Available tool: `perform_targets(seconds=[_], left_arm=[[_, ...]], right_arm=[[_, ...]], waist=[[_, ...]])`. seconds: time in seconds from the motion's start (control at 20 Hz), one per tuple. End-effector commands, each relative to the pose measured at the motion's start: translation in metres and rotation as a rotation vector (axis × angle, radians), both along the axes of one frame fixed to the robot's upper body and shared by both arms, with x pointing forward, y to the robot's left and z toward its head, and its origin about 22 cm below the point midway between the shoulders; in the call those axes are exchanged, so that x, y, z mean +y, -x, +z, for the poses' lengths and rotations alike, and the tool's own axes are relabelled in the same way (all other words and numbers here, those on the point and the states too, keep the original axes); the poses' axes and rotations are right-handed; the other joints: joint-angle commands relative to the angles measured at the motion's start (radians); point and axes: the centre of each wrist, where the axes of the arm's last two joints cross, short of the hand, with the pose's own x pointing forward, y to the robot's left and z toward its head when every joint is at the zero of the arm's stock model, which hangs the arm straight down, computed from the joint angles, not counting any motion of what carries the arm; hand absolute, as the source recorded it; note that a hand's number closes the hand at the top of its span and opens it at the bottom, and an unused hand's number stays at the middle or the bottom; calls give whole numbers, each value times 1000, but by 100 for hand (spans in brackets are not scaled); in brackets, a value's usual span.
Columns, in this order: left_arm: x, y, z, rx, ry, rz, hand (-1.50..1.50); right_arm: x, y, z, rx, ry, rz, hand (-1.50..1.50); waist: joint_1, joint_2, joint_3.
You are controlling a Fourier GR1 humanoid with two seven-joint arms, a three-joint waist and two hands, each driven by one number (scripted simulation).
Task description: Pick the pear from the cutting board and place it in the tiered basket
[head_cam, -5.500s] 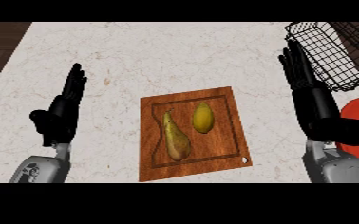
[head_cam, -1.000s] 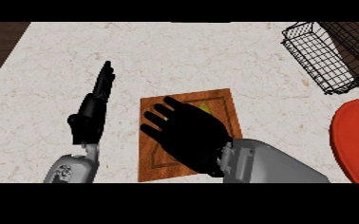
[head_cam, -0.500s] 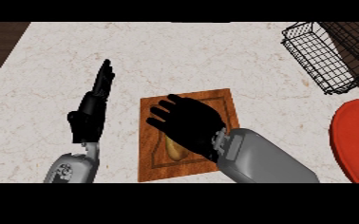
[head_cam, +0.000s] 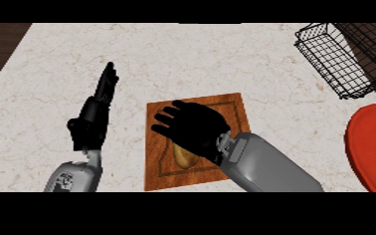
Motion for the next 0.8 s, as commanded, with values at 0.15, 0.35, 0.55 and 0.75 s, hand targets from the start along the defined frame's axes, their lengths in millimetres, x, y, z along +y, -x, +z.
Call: perform_targets(seconds=[0.15,0.35,0.55,0.75], left_arm=[[-7,19,-16,2,13,7,0],[-2,-2,6,13,7,-6,0],[1,6,-6,-2,15,7,0],[-12,6,0,13,11,1,0]], right_arm=[[2,-17,-7,27,39,-11,-150],[13,-8,-12,15,46,2,-150],[21,-7,-25,39,40,-17,-150],[18,-7,-33,42,34,-34,-150]], waist=[[3,0,0],[-1,0,0],[1,0,0],[0,0,0]])
